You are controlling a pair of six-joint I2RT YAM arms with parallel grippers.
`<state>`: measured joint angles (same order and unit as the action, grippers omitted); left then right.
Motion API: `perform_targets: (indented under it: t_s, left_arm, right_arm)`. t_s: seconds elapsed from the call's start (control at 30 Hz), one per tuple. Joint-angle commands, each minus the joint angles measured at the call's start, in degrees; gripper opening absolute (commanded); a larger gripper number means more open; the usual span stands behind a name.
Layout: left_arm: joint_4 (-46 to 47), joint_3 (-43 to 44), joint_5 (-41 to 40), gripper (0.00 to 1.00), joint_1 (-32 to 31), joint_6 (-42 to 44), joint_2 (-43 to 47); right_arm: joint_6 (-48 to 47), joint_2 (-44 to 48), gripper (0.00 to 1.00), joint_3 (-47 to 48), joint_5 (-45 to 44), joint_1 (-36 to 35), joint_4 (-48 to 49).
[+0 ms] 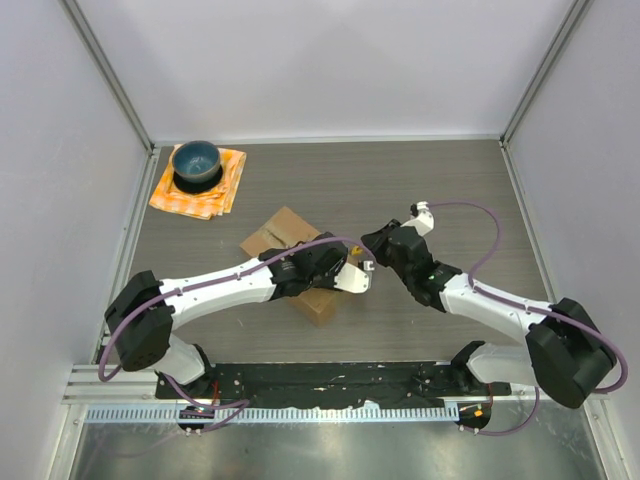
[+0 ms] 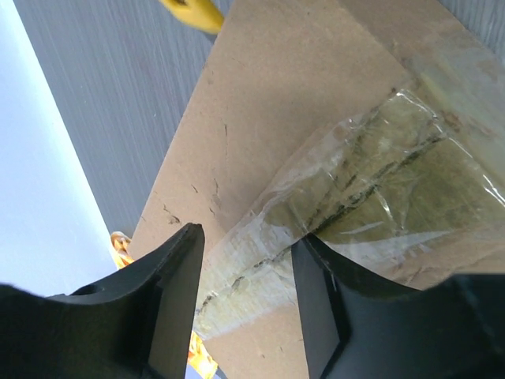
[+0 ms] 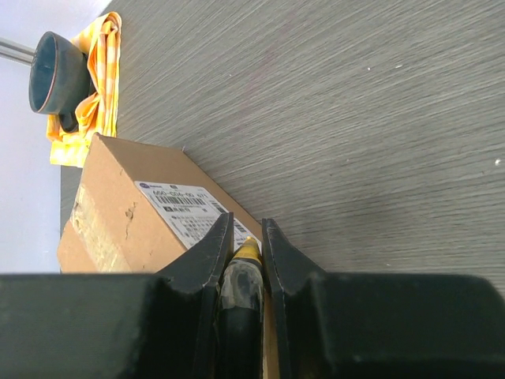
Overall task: Unpack the express box
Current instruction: Adjust the express box at the center of the board.
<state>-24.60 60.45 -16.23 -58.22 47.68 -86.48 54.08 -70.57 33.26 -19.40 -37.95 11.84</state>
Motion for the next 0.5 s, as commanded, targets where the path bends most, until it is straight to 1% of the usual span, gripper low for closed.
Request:
perform_targets:
  t_s: [0.0,0.1,0.13,0.2,0.23,0.3,0.4,0.47]
  left_arm:
    - [2.19,0.03,-3.28,0.5,0.3,-1.89,1.05]
    - [1.84,-0.42,-4.07,0.4,0.3,-2.85,1.66]
    - [1.49,-0.33,-4.51,0.32,0.38,-3.12,1.84]
    - [0.35,0.37,-4.86,0.22,0.47,-4.08,2.36]
    - [0.08,0.55,-5.21,0.14,0.56,-4.17,2.54]
    - [-0.18,1.25,-5.83,0.11,0.91,-4.7,2.8]
    - [-0.45,2.3,-6.1,0.11,2.23,-5.23,3.07]
    - [-0.45,2.48,-6.62,0.16,2.93,-5.06,3.24]
  right_arm:
    - [-1.09,4.81,0.01,-0.73,-1.43,1.56,0.3]
    - [-1.87,9.64,0.01,-1.26,-1.87,4.2,-1.98]
    - [-1.96,11.05,0.01,-1.52,-1.87,4.73,-2.77]
    - [-2.14,14.74,0.01,-1.79,-2.4,5.96,-5.14]
    - [-2.05,15.89,0.01,-2.4,-2.57,6.14,-5.85]
    - [-1.53,20.0,0.01,-3.28,-3.45,6.31,-8.04]
    - [0.49,24.58,0.01,-5.92,-2.4,6.31,-8.41]
    - [0.85,25.3,0.01,-6.8,-1.61,6.31,-9.02]
